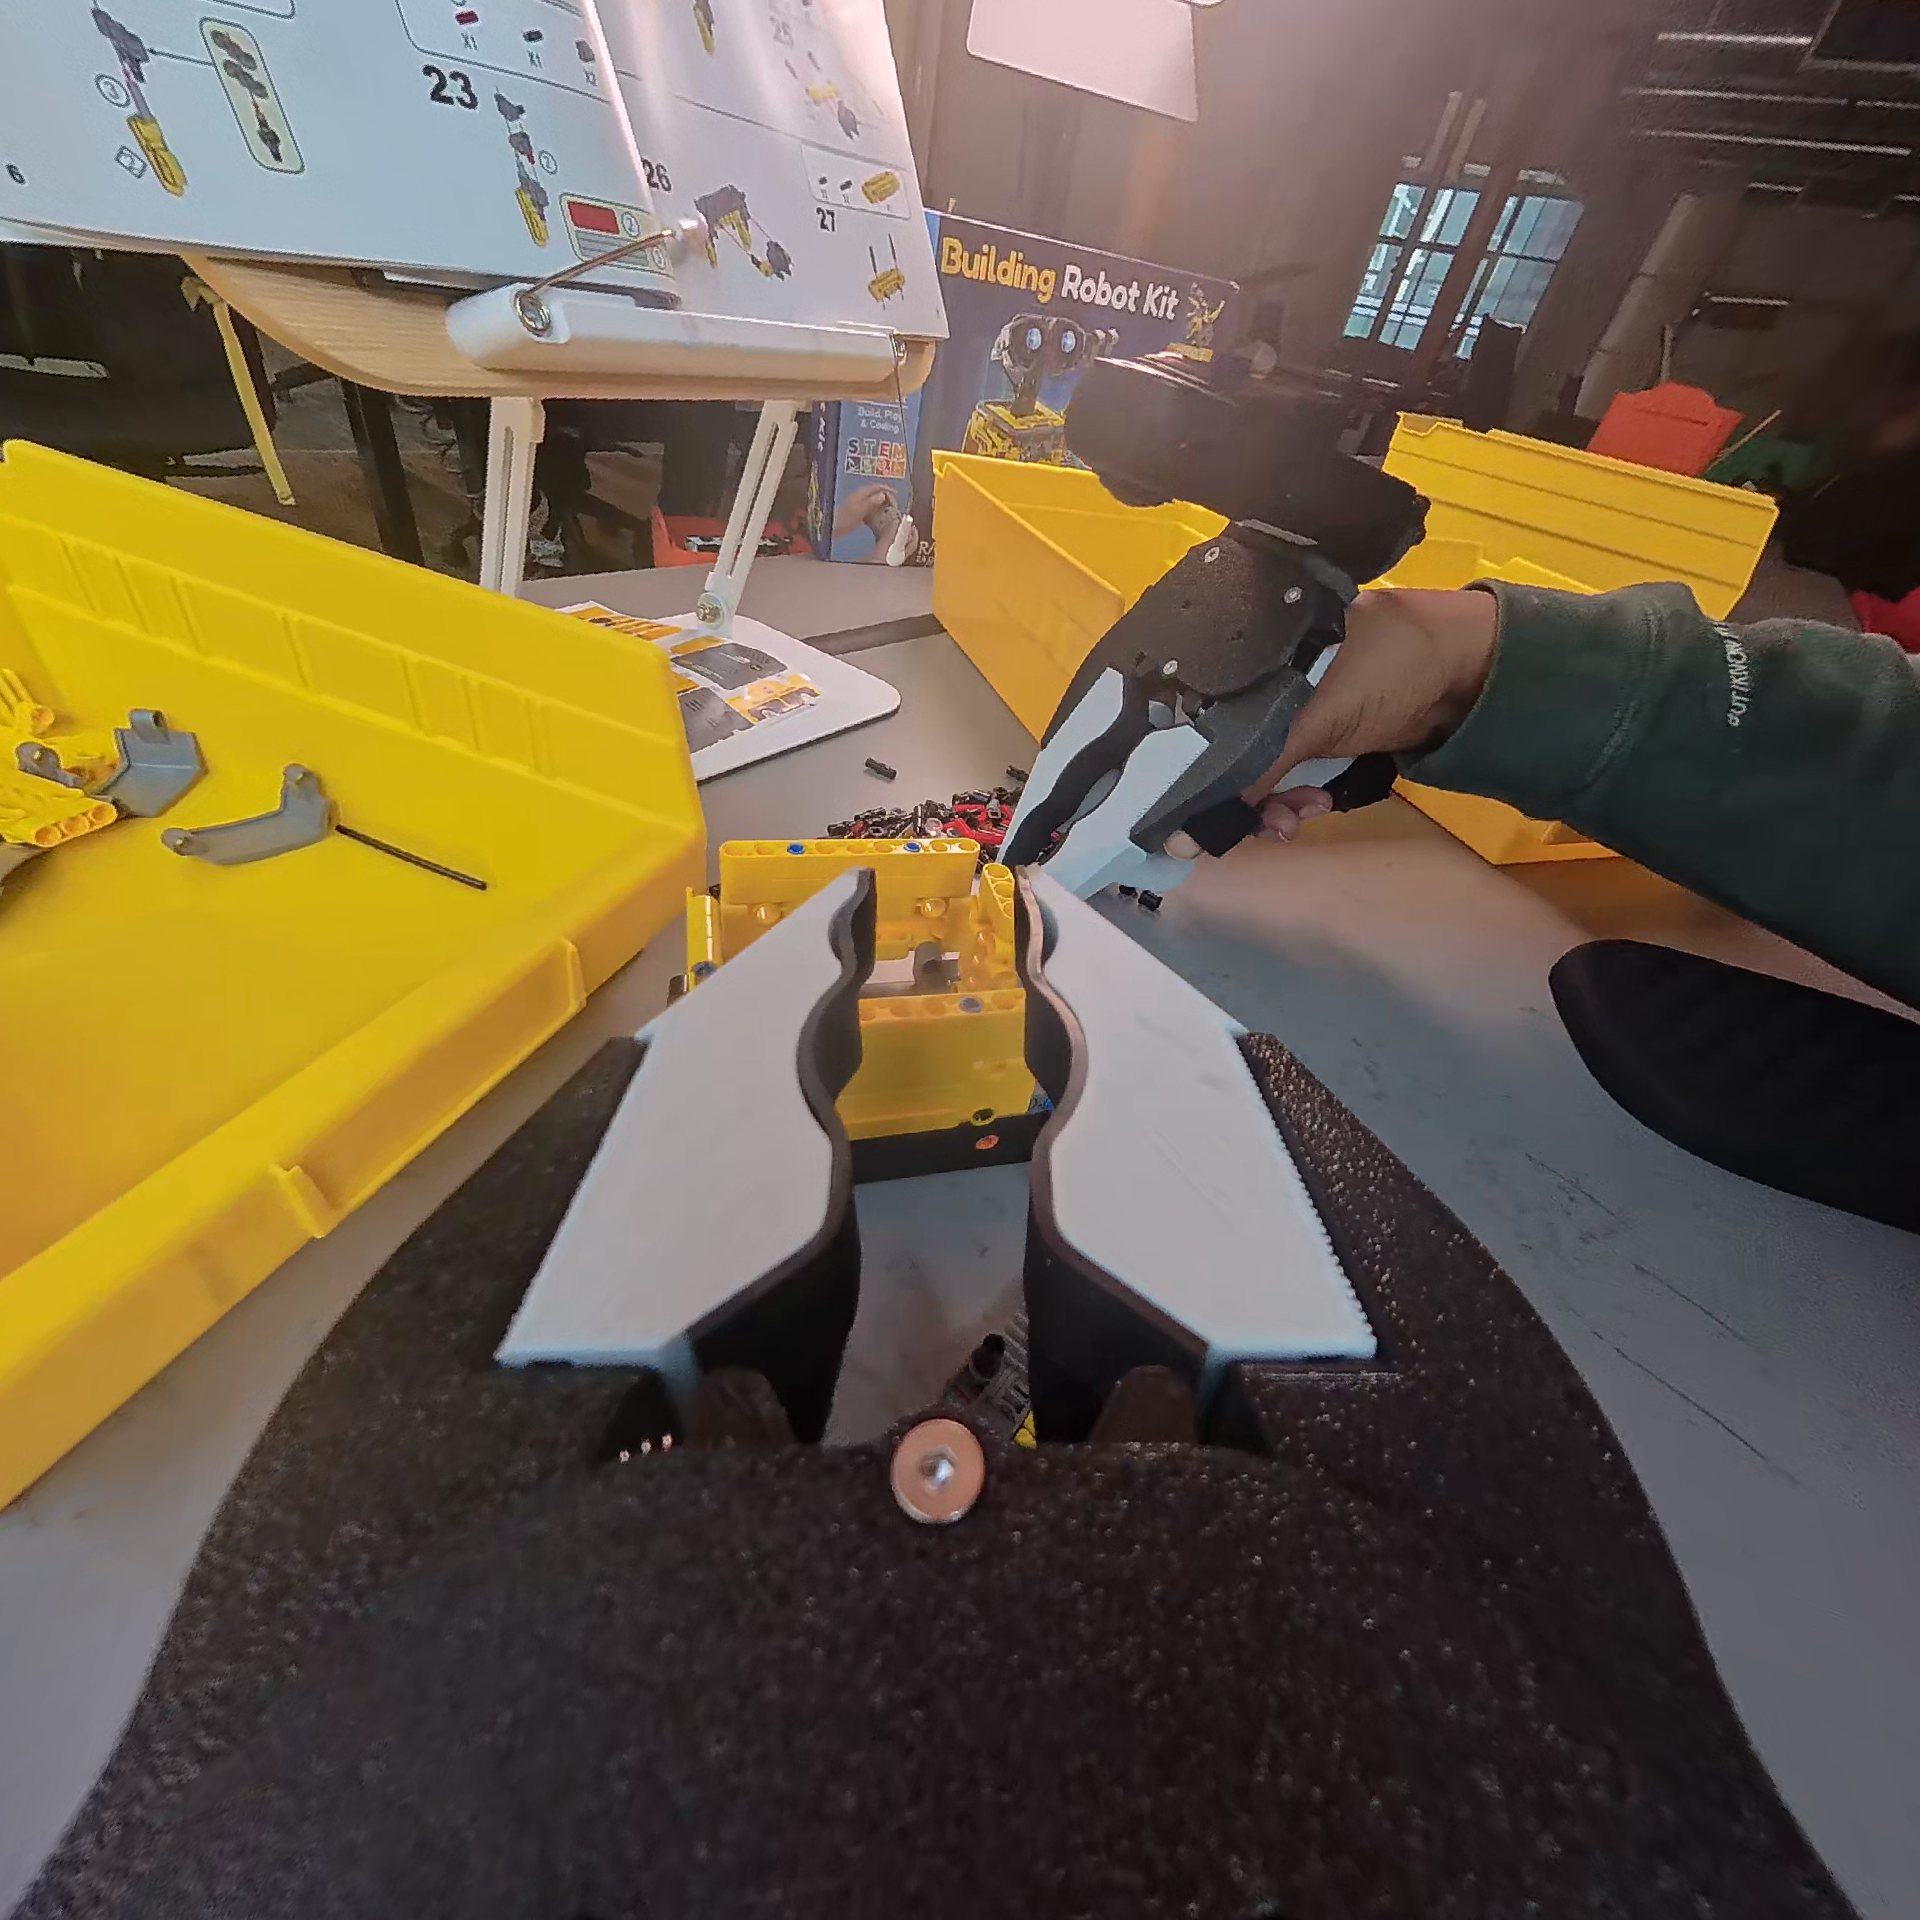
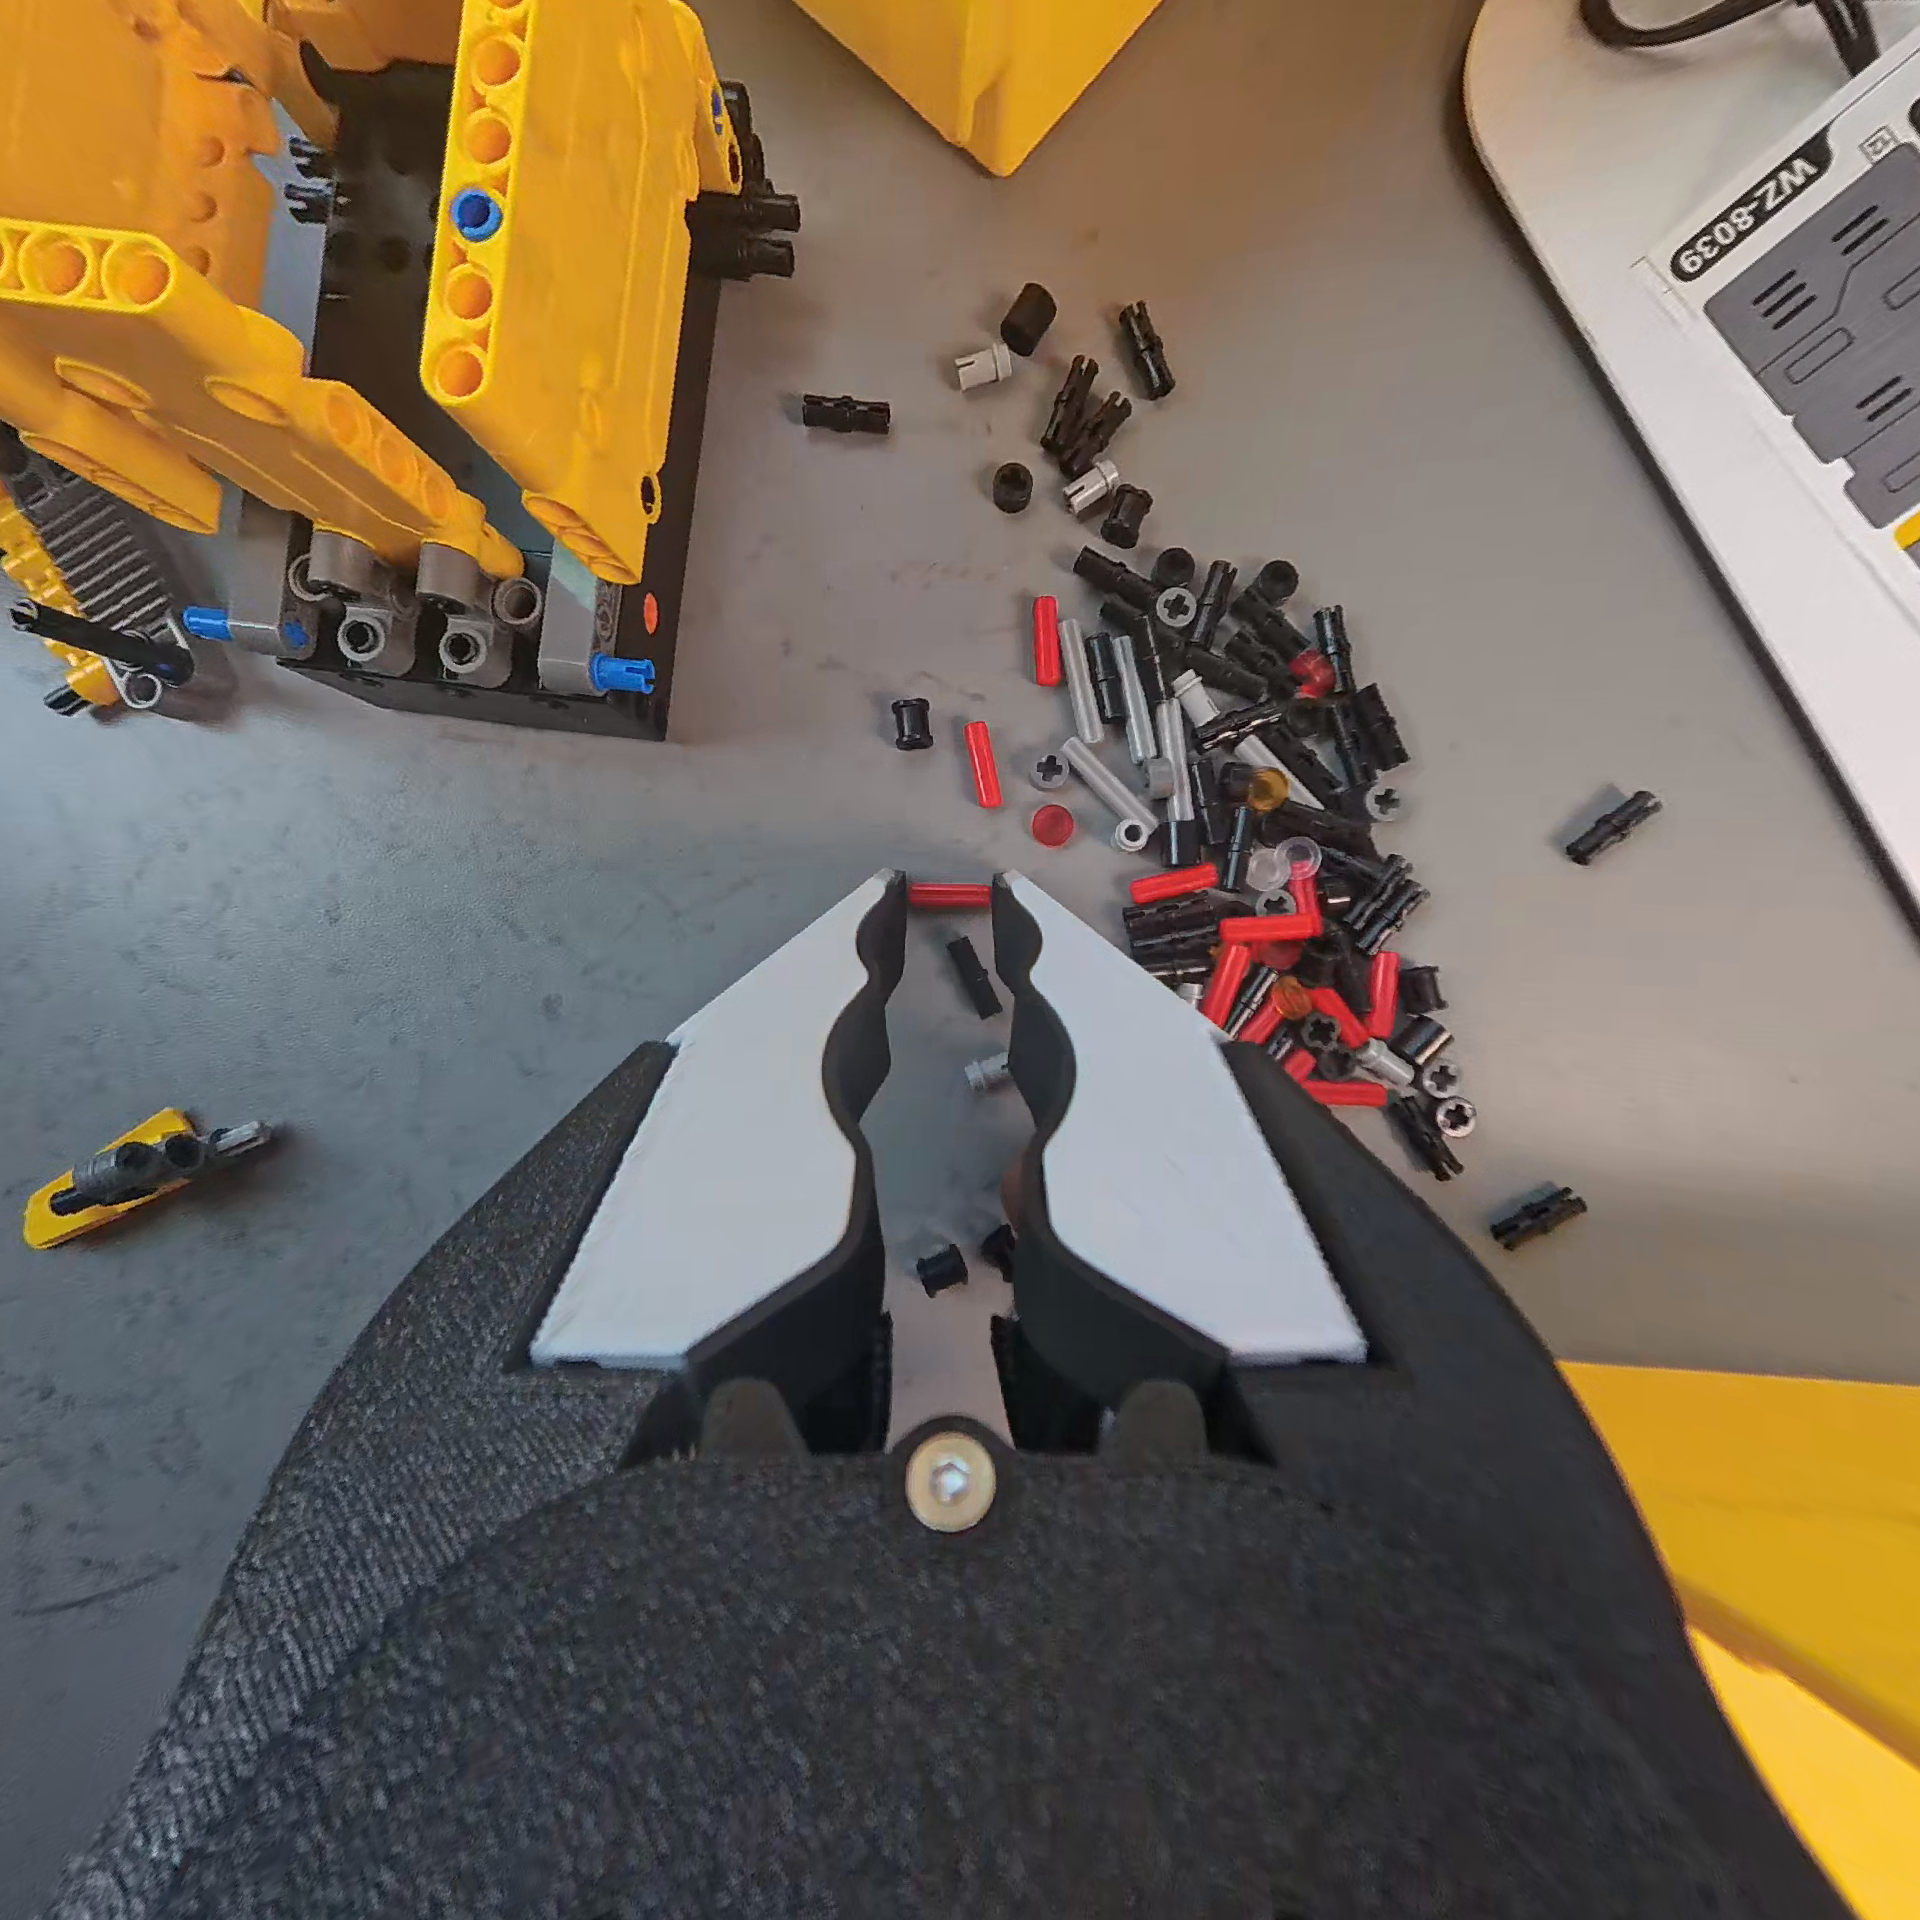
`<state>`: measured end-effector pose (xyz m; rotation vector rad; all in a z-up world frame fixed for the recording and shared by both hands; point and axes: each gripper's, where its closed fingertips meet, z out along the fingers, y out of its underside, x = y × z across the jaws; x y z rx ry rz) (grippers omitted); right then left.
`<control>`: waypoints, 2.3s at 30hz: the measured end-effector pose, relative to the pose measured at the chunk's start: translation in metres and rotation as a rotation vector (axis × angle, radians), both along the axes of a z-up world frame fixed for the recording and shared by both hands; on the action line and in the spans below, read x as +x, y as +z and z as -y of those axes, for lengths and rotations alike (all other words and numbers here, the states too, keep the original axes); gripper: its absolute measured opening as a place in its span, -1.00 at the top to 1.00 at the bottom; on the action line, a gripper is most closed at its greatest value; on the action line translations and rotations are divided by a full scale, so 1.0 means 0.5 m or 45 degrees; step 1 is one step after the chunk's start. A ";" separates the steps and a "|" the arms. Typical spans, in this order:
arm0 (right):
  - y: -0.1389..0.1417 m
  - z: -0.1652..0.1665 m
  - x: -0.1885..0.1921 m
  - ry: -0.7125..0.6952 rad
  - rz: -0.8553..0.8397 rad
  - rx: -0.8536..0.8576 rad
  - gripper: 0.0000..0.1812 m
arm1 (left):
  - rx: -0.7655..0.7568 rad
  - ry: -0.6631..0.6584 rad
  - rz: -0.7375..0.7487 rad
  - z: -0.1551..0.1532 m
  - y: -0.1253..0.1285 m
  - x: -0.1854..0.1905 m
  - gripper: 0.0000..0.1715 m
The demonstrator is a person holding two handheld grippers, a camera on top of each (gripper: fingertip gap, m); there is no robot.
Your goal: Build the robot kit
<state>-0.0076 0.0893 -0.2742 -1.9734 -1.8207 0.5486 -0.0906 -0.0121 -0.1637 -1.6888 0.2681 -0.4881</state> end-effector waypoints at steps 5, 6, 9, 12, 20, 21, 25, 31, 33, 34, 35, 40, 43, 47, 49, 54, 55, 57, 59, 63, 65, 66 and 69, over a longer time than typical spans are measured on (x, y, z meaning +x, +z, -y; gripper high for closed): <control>0.011 0.022 0.001 0.076 -0.057 -0.036 0.84 | 0.009 -0.001 0.005 0.002 0.005 0.000 0.71; 0.021 0.043 0.000 0.138 -0.102 -0.049 0.83 | 0.012 -0.003 0.005 0.003 0.007 0.001 0.71; 0.042 0.111 0.018 0.317 -0.170 -0.028 0.83 | 0.018 -0.009 0.005 0.004 0.009 0.003 0.72; 0.037 0.185 0.058 0.516 -0.151 0.007 0.83 | 0.017 -0.026 0.002 0.006 0.008 0.011 0.73; 0.001 0.246 0.116 0.621 -0.046 0.053 0.81 | -0.008 -0.100 -0.068 0.012 -0.012 0.044 0.70; 0.003 0.247 0.115 0.610 -0.055 0.039 0.81 | -0.009 -0.109 -0.084 0.013 -0.015 0.048 0.70; 0.014 0.240 0.111 0.563 -0.108 0.066 0.76 | 0.007 -0.155 -0.147 0.020 -0.020 0.069 0.70; 0.160 0.224 0.044 0.257 -0.717 -0.047 0.60 | -0.008 -0.270 -0.173 0.039 -0.027 0.108 0.73; 0.222 0.221 0.034 0.166 -0.959 -0.182 0.57 | -0.022 -0.296 -0.177 0.043 -0.033 0.117 0.74; 0.250 0.222 0.033 0.138 -1.070 -0.259 0.56 | -0.030 -0.310 -0.183 0.045 -0.036 0.122 0.74; 0.274 0.222 0.034 0.115 -1.166 -0.341 0.56 | -0.036 -0.321 -0.188 0.046 -0.039 0.125 0.74; 0.347 0.193 0.043 -0.026 -1.499 -0.579 0.75 | -0.067 -0.379 -0.203 0.055 -0.053 0.146 0.76; 0.372 0.169 0.049 -0.116 -1.622 -0.513 0.90 | -0.090 -0.423 -0.200 0.064 -0.059 0.164 0.78; 0.420 0.141 0.062 -0.248 -1.801 -0.389 1.00 | -0.109 -0.487 -0.198 0.076 -0.064 0.195 0.79; 0.436 0.116 0.070 -0.368 -1.863 -0.303 1.00 | -0.112 -0.517 -0.189 0.082 -0.063 0.213 0.79; 0.484 0.092 0.078 -0.559 -2.032 -0.195 1.00 | -0.143 -0.632 -0.007 0.099 -0.036 0.269 0.80; 0.499 0.103 0.073 -0.524 -2.076 -0.236 1.00 | -0.177 -0.671 0.092 0.104 -0.026 0.281 0.79; 0.526 0.125 0.062 -0.438 -2.144 -0.321 1.00 | -0.242 -0.767 0.293 0.116 -0.008 0.299 0.77; 0.547 0.139 0.054 -0.381 -2.185 -0.365 0.99 | -0.272 -0.823 0.455 0.123 0.007 0.303 0.75; 0.580 0.152 0.048 -0.305 -2.273 -0.497 0.98 | -0.258 -0.852 0.689 0.119 0.041 0.299 0.77; 0.596 0.149 0.055 -0.280 -2.320 -0.534 0.97 | -0.229 -0.847 0.745 0.115 0.055 0.290 0.79; 0.601 0.150 0.059 -0.258 -2.333 -0.558 0.98 | -0.213 -0.841 0.774 0.113 0.062 0.283 0.80; 0.602 0.174 0.062 -0.076 -2.325 -0.710 1.00 | -0.194 -0.802 0.785 0.107 0.069 0.266 0.81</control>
